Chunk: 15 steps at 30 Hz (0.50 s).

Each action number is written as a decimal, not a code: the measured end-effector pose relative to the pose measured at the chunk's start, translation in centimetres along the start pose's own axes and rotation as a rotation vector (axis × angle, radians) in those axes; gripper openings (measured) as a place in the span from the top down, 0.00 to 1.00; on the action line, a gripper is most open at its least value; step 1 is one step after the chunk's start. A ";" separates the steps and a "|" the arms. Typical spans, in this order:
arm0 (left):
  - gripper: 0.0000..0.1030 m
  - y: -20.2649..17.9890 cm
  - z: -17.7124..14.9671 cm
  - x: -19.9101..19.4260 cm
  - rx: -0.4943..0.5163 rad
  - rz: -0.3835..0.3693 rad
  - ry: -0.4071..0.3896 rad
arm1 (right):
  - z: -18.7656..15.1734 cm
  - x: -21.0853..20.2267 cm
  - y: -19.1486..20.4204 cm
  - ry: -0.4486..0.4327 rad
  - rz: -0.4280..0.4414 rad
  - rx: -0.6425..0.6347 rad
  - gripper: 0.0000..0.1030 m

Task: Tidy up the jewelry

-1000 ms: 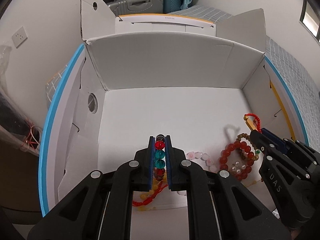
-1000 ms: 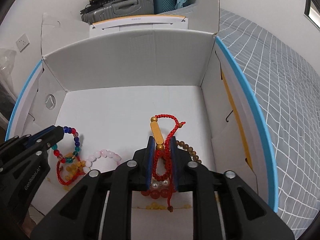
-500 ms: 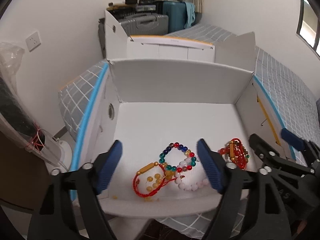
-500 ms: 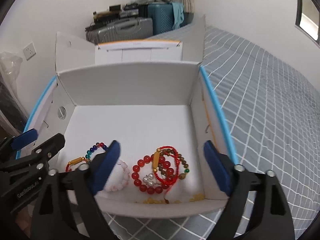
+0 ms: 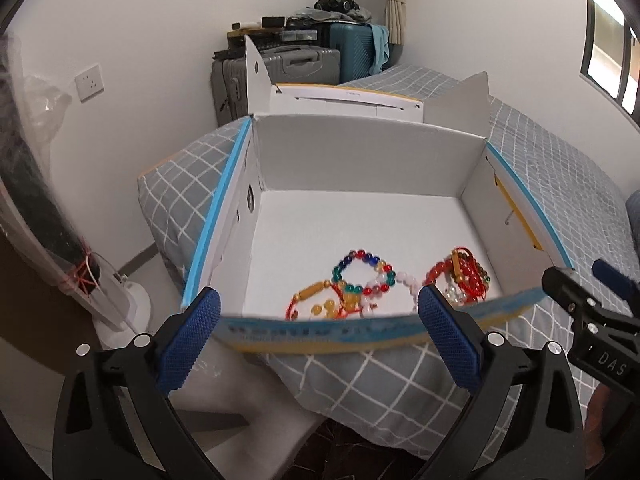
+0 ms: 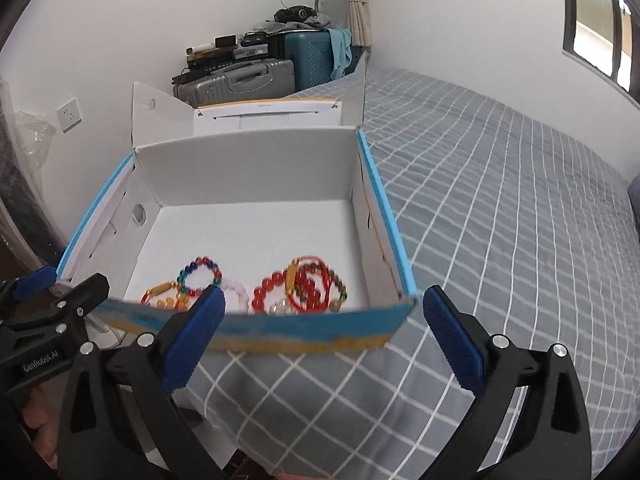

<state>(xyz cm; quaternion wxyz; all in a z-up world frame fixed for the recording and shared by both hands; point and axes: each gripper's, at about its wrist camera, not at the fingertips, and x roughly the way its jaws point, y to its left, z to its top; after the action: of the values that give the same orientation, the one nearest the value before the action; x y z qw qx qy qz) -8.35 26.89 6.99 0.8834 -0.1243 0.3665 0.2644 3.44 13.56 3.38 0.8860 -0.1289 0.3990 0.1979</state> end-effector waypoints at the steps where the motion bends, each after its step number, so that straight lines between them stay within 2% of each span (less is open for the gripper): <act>1: 0.06 0.1 -0.4 0.0 0.000 -0.002 0.006 | -0.3 -0.1 0.0 0.002 0.002 0.002 0.07; 6: 0.06 -0.1 -1.7 -0.4 0.013 -0.004 0.016 | -1.7 -0.3 0.5 0.014 0.003 -0.001 0.07; 15: 0.06 0.4 -2.1 -0.8 -0.003 -0.009 0.015 | -1.7 -0.6 0.9 0.007 0.002 -0.003 0.07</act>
<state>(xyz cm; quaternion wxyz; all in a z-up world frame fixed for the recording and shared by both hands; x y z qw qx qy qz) -10.25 26.03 6.12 0.8815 -0.1290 0.3723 0.2601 1.48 13.56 2.67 0.8842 -0.1304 0.4019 0.1991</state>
